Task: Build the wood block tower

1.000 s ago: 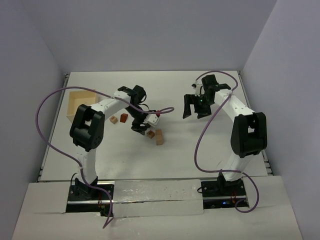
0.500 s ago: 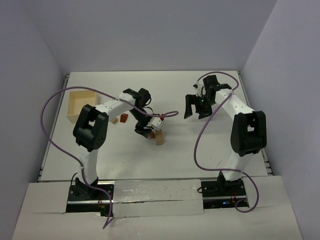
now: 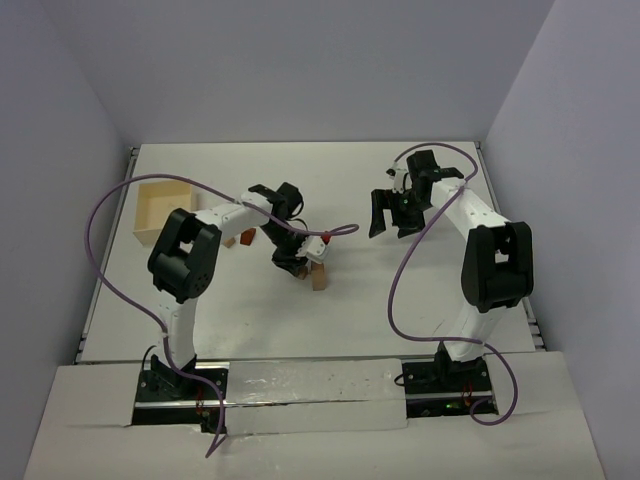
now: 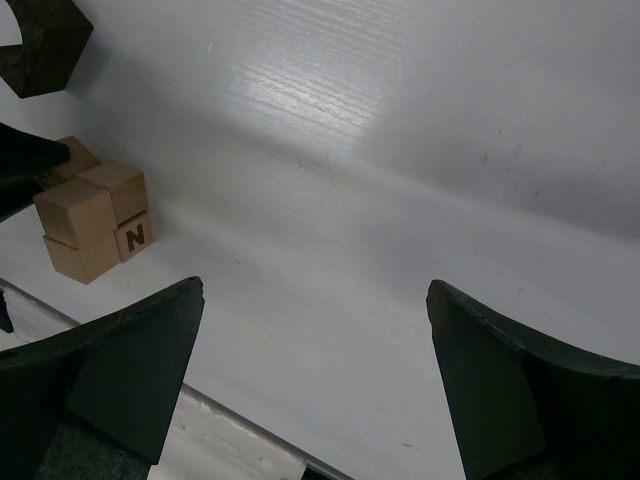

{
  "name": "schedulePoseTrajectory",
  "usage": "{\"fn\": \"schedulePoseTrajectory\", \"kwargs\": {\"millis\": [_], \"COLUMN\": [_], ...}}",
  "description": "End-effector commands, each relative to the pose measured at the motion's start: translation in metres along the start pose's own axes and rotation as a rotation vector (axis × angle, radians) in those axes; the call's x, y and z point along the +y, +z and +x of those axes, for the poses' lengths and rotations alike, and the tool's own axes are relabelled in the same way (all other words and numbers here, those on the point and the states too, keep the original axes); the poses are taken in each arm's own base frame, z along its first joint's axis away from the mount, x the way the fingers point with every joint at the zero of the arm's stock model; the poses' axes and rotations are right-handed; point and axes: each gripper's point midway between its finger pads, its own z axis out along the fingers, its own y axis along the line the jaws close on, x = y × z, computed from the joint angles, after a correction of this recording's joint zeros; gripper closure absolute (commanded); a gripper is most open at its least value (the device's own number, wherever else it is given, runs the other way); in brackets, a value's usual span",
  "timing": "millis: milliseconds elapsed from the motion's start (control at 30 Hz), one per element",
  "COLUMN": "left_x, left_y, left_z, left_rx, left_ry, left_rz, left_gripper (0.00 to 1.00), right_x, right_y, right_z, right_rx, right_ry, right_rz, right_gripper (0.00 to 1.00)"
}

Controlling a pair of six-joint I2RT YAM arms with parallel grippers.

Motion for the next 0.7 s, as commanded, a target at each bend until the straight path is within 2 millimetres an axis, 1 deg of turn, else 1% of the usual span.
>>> {"fn": "schedulePoseTrajectory", "kwargs": {"millis": [0,33,67,100,133,167,267,333,367,400,433,467,500,533,667], "left_x": [-0.007,-0.012,-0.017,-0.019,-0.021,-0.027,-0.040,-0.045,-0.050,-0.053,-0.057,-0.059,-0.061,-0.063,-0.073], "left_y": [-0.001,-0.001,-0.004,-0.003,-0.008,-0.013,-0.034,-0.053,-0.062,-0.065,-0.081,-0.085,-0.094,-0.108,-0.136], "left_z": [-0.002,0.000,-0.001,0.000,-0.003,-0.003,-0.008,-0.002,0.004,0.008,0.017,0.028,0.038,0.052,0.101], "left_rx": [0.002,0.004,0.004,0.005,0.000,-0.004,-0.039,-0.058,-0.063,-0.063,-0.065,-0.051,-0.044,-0.032,0.009], "left_ry": [-0.010,-0.022,-0.036,-0.042,-0.059,-0.092,-0.214,-0.328,-0.418,-0.457,-0.574,-0.611,-0.672,-0.754,-0.980], "left_rz": [-0.030,-0.029,-0.044,-0.049,-0.073,-0.089,-0.147,-0.199,-0.236,-0.249,-0.308,-0.328,-0.368,-0.431,-0.572], "left_gripper": [0.60,0.63,0.69,0.73,0.76,0.80,0.85,0.87,0.88,0.89,0.90,0.90,0.90,0.89,0.92], "right_x": [-0.001,-0.001,-0.001,0.000,0.000,0.000,0.001,0.001,0.001,0.000,-0.002,-0.002,-0.003,-0.004,-0.005], "right_y": [-0.001,-0.001,0.000,0.000,0.001,0.001,0.001,0.001,0.001,0.001,0.001,0.002,0.002,0.003,0.005], "right_z": [-0.001,-0.001,-0.002,-0.003,-0.003,-0.004,-0.006,-0.008,-0.008,-0.008,-0.008,-0.007,-0.008,-0.008,-0.010], "right_rx": [-0.007,-0.007,-0.008,-0.009,-0.008,-0.008,-0.014,-0.019,-0.021,-0.021,-0.020,-0.019,-0.021,-0.022,-0.020], "right_ry": [-0.011,-0.011,-0.010,-0.010,-0.009,-0.007,-0.007,-0.011,-0.011,-0.010,-0.011,-0.011,-0.013,-0.013,-0.006], "right_rz": [-0.019,-0.019,-0.019,-0.020,-0.021,-0.023,-0.029,-0.027,-0.025,-0.019,-0.013,-0.010,-0.007,-0.005,-0.001], "right_gripper": [0.00,0.00,0.00,0.00,0.00,0.00,0.00,0.00,0.00,0.00,0.00,0.00,0.00,0.00,0.00]}}
